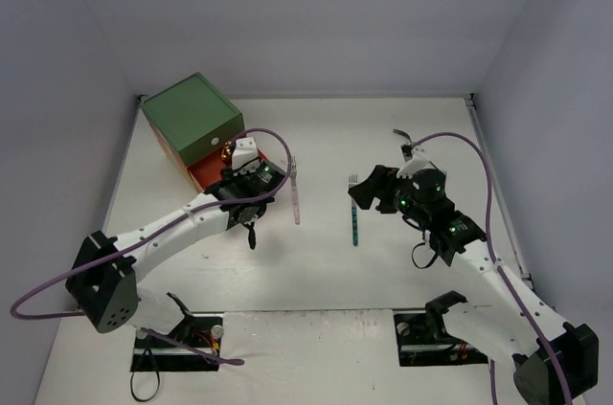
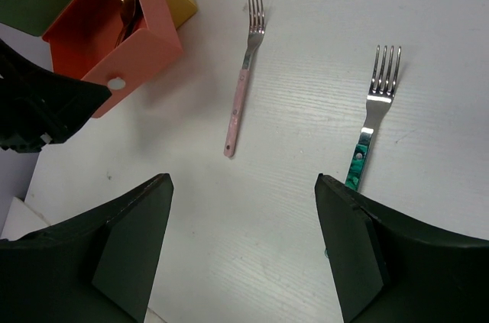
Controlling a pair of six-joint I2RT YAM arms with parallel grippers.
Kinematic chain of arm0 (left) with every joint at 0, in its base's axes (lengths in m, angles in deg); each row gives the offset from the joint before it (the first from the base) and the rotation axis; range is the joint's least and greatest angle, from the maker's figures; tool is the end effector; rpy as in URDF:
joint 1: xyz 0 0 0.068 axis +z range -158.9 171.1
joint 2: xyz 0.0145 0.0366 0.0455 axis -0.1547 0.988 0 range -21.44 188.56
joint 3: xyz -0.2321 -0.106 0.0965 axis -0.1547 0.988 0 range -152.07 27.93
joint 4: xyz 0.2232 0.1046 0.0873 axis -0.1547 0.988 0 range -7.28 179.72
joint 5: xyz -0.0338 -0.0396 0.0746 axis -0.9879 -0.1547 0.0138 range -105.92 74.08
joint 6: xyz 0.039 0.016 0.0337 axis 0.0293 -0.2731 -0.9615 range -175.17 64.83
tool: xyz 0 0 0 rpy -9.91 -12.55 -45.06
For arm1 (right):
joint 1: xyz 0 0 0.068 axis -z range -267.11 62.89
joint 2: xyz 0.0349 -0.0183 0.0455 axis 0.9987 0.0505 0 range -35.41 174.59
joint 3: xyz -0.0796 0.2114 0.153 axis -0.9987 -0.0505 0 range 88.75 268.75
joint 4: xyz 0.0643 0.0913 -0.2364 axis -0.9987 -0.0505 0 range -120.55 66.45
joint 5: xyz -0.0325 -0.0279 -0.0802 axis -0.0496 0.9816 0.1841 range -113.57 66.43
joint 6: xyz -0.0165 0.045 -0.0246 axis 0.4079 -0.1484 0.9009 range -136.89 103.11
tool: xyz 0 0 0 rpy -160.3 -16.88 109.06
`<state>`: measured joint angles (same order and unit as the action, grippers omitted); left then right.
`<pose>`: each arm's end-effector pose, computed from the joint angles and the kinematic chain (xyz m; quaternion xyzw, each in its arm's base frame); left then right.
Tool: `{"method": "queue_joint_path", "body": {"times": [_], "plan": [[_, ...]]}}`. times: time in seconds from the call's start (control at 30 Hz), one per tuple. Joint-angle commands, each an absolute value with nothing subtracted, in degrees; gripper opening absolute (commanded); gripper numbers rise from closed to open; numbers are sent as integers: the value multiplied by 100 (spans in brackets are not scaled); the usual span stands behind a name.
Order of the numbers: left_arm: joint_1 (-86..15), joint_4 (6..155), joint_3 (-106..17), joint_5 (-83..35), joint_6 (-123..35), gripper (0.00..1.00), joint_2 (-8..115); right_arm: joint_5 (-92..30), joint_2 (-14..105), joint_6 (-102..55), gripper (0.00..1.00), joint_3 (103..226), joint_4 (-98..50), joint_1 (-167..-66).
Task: Sort the eating utensils into containers
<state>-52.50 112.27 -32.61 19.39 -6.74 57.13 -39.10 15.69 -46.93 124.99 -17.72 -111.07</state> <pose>0.2234 -0.1843 0.2773 -0.1470 0.8829 -0.0517 0.4429 0.1911 0.0955 0.2972 -0.0477 0.7572 0.3836 0.5266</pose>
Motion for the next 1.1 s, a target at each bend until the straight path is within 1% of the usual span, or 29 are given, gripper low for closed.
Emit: {"method": "queue_joint_path", "body": {"times": [0.0, 0.37, 0.63, 1.07], "plan": [[-5250, 11252, -3508, 2490, -117, 52, 6040, -4018, 1394, -4564, 73, 12499, -1476, -11044], [-5250, 11481, -3801, 3057, 443, 51, 6602, -4097, 1390, -4317, 75, 12311, -1467, -10952], [-5224, 11785, -4184, 3276, 634, 46, 7002, -4141, 1433, -4143, 76, 12250, -1467, -10882], [-5132, 12038, -4289, 3342, 950, 38, 7259, -4402, 1477, -3949, 76, 12110, -1446, -10585]]}}
